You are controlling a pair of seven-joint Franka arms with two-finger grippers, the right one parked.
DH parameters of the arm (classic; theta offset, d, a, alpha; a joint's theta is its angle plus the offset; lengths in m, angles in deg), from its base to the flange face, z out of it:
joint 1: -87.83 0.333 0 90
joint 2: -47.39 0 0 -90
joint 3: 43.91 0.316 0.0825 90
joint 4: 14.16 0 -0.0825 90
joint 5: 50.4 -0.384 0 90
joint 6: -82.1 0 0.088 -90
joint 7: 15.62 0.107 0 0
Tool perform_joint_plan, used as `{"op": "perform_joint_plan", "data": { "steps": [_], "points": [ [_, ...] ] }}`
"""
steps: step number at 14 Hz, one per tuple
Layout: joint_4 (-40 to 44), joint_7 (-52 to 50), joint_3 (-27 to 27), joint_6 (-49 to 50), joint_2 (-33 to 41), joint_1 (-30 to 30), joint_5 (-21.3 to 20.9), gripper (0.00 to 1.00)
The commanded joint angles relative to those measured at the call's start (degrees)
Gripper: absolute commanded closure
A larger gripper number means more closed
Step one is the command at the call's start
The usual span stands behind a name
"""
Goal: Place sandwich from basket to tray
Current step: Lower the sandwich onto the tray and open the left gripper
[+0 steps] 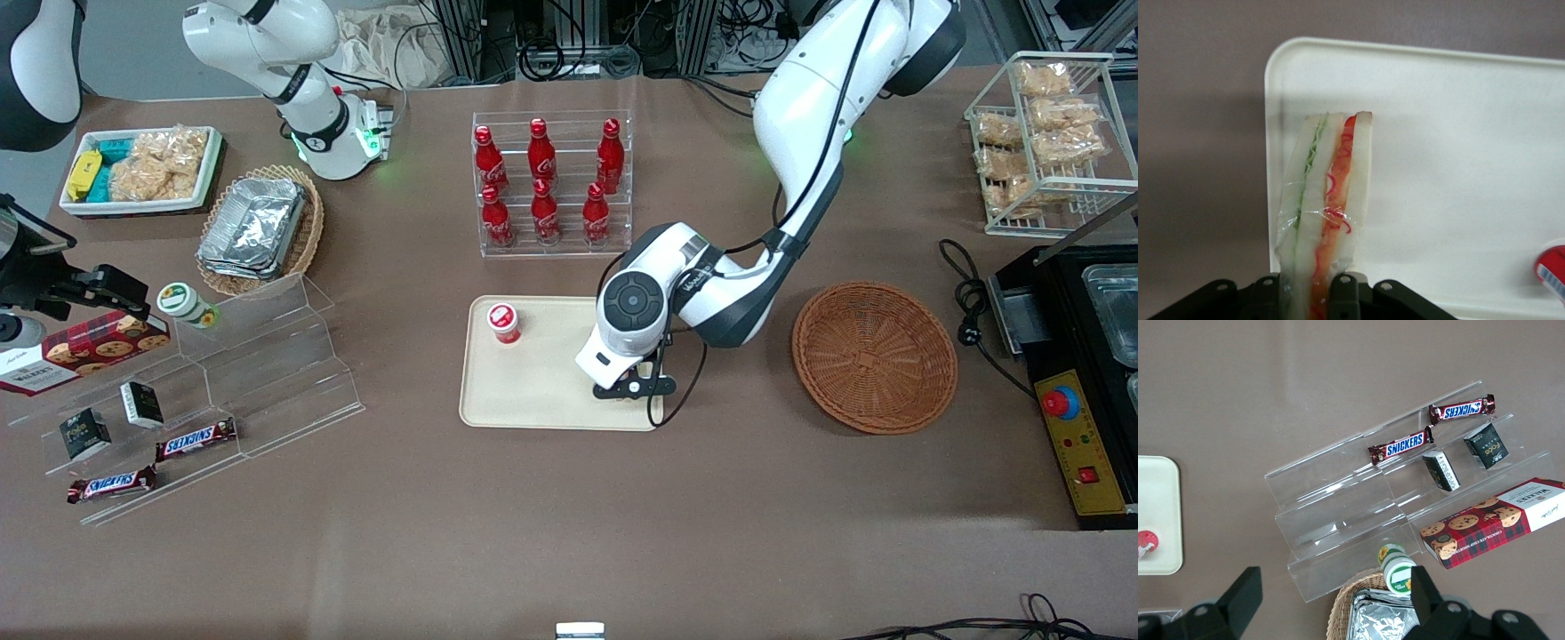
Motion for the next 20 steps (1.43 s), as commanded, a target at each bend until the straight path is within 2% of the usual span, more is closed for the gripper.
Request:
{"op": "perform_joint_plan", "data": {
  "steps": [1,3,4,5,6,10,14,17,20],
  "points": [
    [-3.70,-1.65,0.25,-3.14,0.96,-0.35,-1.28,1.00],
    [-3.71,-1.74,0.25,-3.23,0.87,-0.35,-2.33,1.00],
    [-3.62,-1.74,0.25,-3.14,0.87,-0.26,-2.68,0.89],
    [-3.62,-1.65,0.25,-3.14,0.87,-0.08,-2.77,0.25],
    [-3.53,-1.57,0.25,-3.06,1.05,-0.17,-2.77,0.00],
    [-3.44,-1.56,0.43,-2.18,3.85,0.62,-2.77,0.00],
    [-4.05,-0.60,0.34,4.66,10.43,4.82,-2.51,0.00],
    [-11.76,-0.16,0.16,4.60,19.03,8.51,-1.81,0.00],
    [-20.29,7.38,0.16,3.19,28.79,12.56,-0.15,0.00]
  ]
}}
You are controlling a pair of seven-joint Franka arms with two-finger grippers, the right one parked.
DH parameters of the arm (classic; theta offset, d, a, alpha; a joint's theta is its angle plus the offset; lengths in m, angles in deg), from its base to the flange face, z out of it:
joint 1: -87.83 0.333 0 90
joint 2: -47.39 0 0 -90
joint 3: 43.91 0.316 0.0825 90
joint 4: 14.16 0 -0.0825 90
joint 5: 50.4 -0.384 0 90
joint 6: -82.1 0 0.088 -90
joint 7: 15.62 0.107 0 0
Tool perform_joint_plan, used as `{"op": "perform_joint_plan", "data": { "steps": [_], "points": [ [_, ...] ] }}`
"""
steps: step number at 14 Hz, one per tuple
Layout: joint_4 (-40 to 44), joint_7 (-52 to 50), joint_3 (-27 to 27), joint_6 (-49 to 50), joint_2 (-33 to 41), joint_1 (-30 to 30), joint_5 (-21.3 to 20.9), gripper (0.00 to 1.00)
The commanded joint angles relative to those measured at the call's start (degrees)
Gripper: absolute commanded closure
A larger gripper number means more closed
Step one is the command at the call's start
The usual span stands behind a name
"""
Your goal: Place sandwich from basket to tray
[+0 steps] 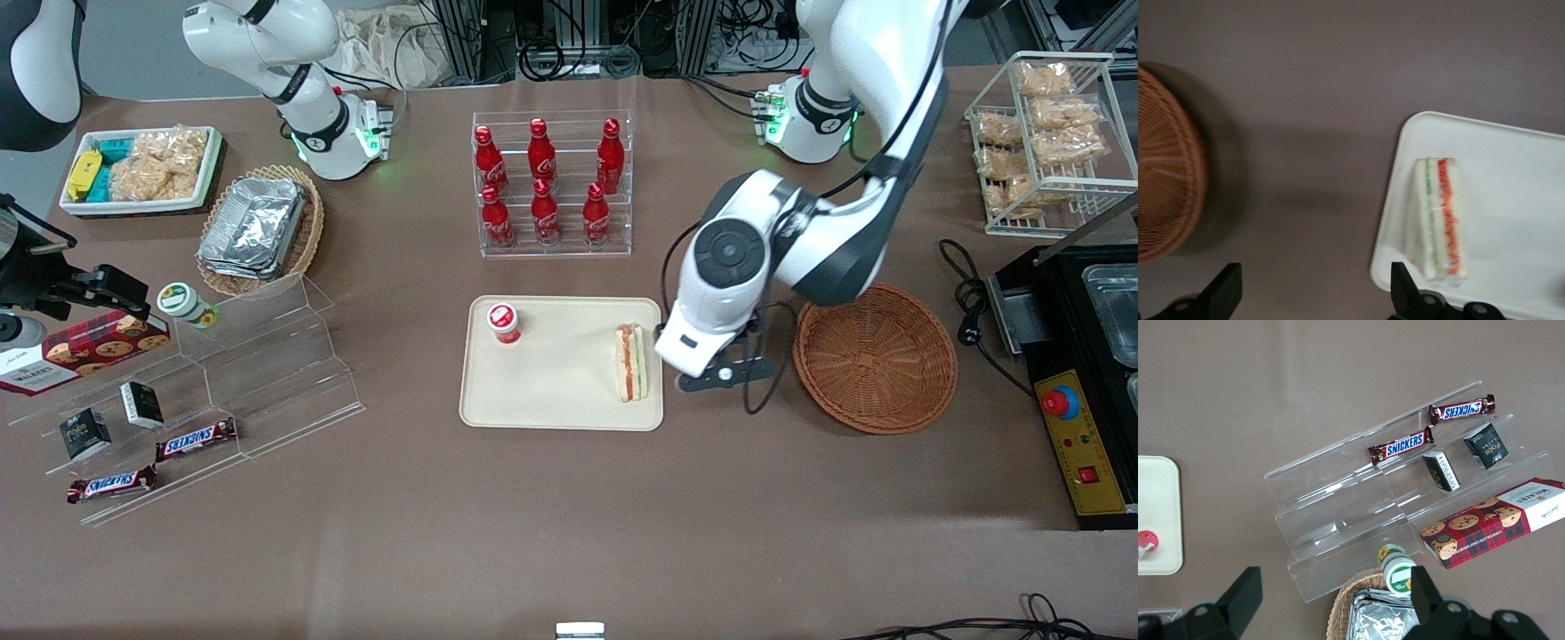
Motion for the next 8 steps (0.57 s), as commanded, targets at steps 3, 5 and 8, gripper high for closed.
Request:
{"op": "perform_joint_plan", "data": {
  "steps": [3,5,8],
  "points": [
    [-9.71,11.13,-0.21,-0.10,14.87,7.14,5.03,0.00],
    [-7.44,19.83,-0.21,3.75,16.90,12.67,8.27,0.00],
    [-0.50,29.33,1.71,10.78,16.91,18.58,10.76,0.00]
  ]
}}
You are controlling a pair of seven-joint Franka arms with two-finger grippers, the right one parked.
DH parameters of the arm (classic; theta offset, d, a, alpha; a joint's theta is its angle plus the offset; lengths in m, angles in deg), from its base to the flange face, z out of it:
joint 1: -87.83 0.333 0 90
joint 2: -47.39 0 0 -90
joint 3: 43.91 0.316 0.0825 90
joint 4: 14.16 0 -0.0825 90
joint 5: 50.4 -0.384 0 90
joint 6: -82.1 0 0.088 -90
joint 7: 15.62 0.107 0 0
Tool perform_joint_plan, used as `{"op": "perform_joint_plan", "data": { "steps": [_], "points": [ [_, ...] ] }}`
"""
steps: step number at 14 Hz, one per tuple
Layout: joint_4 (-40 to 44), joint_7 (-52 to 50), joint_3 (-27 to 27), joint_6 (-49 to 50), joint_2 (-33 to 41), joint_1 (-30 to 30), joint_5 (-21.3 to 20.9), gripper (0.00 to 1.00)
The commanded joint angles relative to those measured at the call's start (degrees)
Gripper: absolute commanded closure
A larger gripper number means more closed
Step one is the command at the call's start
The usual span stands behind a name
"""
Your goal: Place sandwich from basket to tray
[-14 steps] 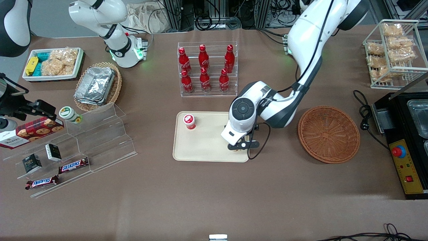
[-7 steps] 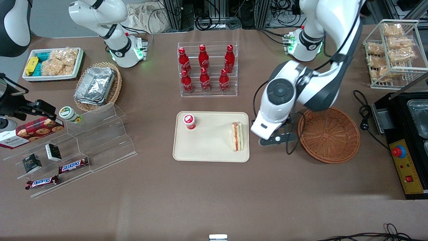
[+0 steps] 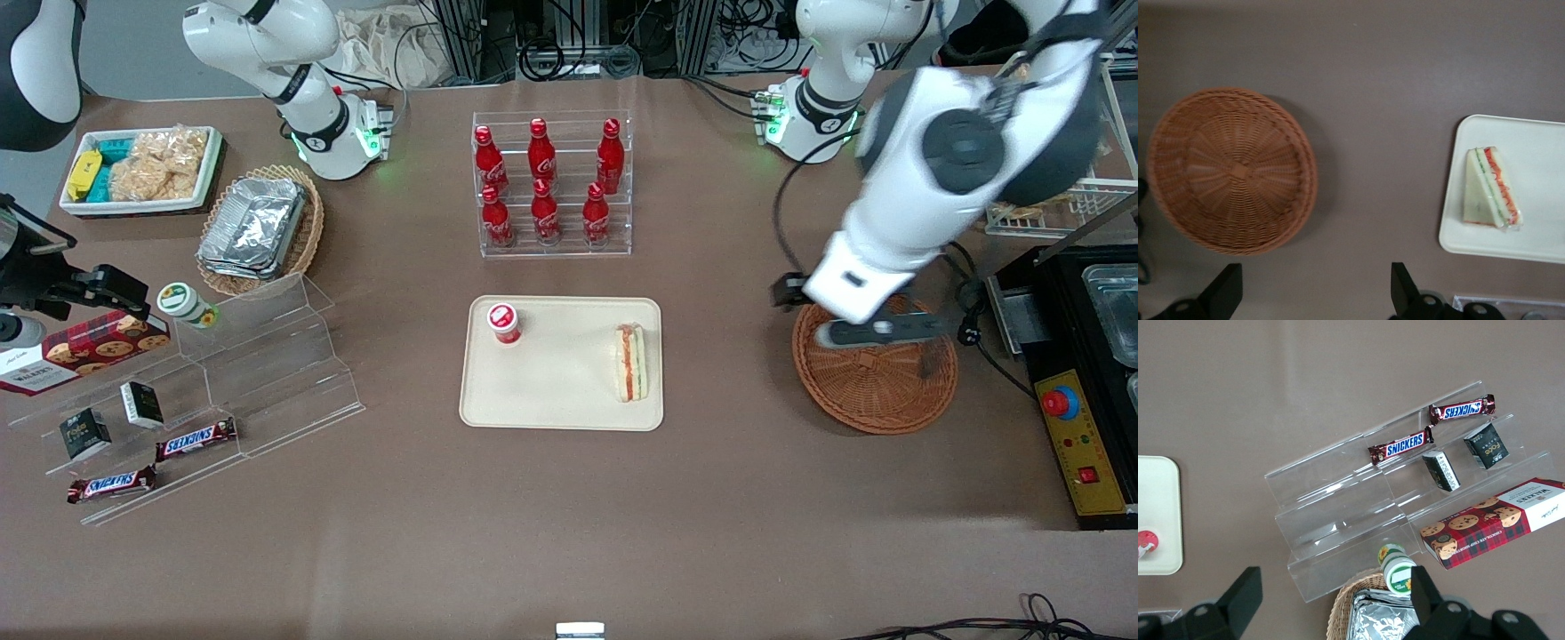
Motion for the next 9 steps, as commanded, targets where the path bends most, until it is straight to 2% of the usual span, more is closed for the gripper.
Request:
{"op": "perform_joint_plan", "data": {
  "steps": [1,3,6,9],
  "points": [
    [6.52,7.71,4.25,5.48,-0.12,2.60,1.73,0.00],
    [10.83,10.62,7.70,8.39,-0.29,2.85,3.75,0.00],
    [17.08,10.02,8.07,11.56,-2.92,4.61,5.08,0.00],
    [17.27,9.84,8.07,11.47,-4.25,4.70,5.16,0.00]
  ]
}}
